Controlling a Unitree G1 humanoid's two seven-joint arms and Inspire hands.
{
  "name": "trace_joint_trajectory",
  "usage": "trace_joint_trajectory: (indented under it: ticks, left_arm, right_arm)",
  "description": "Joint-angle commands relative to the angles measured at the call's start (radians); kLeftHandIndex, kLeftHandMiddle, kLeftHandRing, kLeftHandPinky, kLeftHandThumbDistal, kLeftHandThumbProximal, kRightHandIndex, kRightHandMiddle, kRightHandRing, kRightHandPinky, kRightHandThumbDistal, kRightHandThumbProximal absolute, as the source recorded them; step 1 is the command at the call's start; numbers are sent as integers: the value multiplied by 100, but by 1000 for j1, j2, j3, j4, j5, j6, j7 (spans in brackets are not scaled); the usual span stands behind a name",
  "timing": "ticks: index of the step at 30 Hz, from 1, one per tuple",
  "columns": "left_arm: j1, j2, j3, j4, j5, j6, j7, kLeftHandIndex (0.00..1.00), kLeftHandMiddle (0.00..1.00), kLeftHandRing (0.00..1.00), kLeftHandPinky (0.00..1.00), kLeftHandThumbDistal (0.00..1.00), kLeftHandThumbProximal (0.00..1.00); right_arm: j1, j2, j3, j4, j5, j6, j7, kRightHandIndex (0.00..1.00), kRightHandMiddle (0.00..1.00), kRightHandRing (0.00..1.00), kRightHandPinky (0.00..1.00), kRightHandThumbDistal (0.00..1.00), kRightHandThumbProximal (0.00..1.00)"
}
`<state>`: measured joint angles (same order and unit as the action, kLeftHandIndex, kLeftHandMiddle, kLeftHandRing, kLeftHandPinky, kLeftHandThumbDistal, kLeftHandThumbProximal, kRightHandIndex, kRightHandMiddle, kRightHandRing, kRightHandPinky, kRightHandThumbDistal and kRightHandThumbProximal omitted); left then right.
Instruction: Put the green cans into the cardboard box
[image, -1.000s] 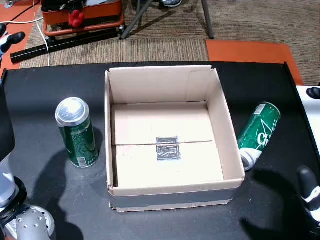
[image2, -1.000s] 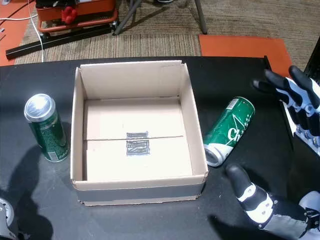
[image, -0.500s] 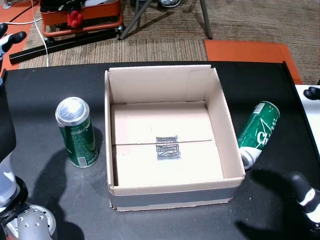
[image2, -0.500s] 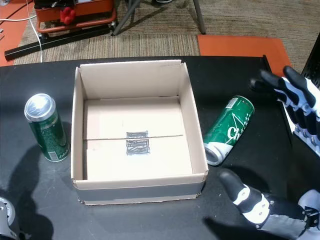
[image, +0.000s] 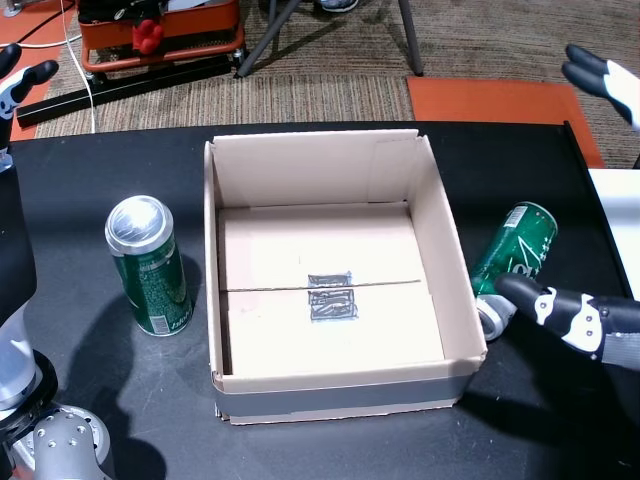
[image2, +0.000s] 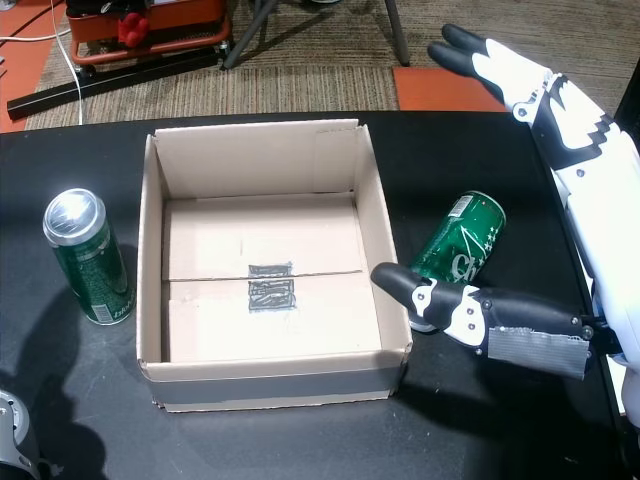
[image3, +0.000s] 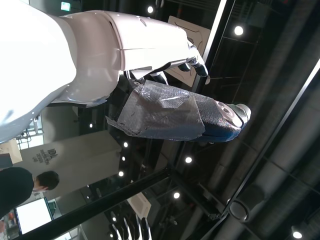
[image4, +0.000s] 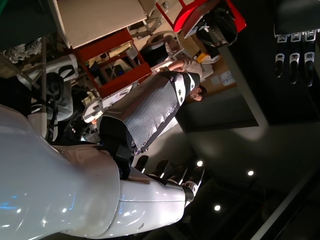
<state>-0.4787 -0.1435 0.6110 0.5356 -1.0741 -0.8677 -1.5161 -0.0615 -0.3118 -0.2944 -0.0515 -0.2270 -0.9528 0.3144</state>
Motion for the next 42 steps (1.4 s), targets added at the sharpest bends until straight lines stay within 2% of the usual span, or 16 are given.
trace_joint_trajectory:
  ticks: [1,4,6,10,15,19,28,32,34,38,42]
  left_arm:
    - [0,9,12,13,-10,21,-14,73,81,97,93,62,73]
    - [-2,8,17,15,-6,21,-12,72,81,97,93,62,73]
    - [-6,10,20,21,0,15,-13,72,81,97,93,63,74]
    - [-6,6,20,22,8,14,-3,71,80,97,92,63,73]
    - [-9,-1,19,27,16,-6,2,71,80,96,91,63,74]
    - [-15,0,19,35,9,3,-6,70,80,97,92,64,73]
    - [-17,-5,20,35,16,-10,6,71,80,96,92,65,75]
    - [-21,-5,20,41,17,-21,4,71,80,97,92,66,76]
    - [-22,-5,19,43,16,-21,3,70,80,97,92,66,78]
    - [-23,-10,19,42,15,-28,4,69,79,97,92,67,78]
    - [-20,-12,16,37,12,-19,2,70,79,97,92,66,77]
  right_arm:
    - [-24,-77,31,-86,19,100,39,71,81,88,82,100,11]
    - [-16,-123,48,-141,37,187,45,69,80,87,81,100,11]
    - [-8,-156,54,-165,57,238,54,69,80,87,82,100,7]
    - [10,-276,45,-192,155,361,145,75,84,90,87,100,0]
    - [1,-399,32,-215,245,485,246,76,83,89,85,100,0]
    - [-10,-450,30,-217,256,526,282,76,82,88,85,100,0]
    - [-52,-477,50,-109,238,510,290,76,83,90,89,100,0]
    - [-86,-494,77,-25,141,486,264,79,85,91,88,100,3]
    - [-109,-504,97,21,60,471,233,78,84,90,87,100,6]
    - [-165,-538,158,128,-105,453,180,78,84,90,86,100,7]
    - [-229,-564,227,276,-235,341,80,75,77,82,79,100,3]
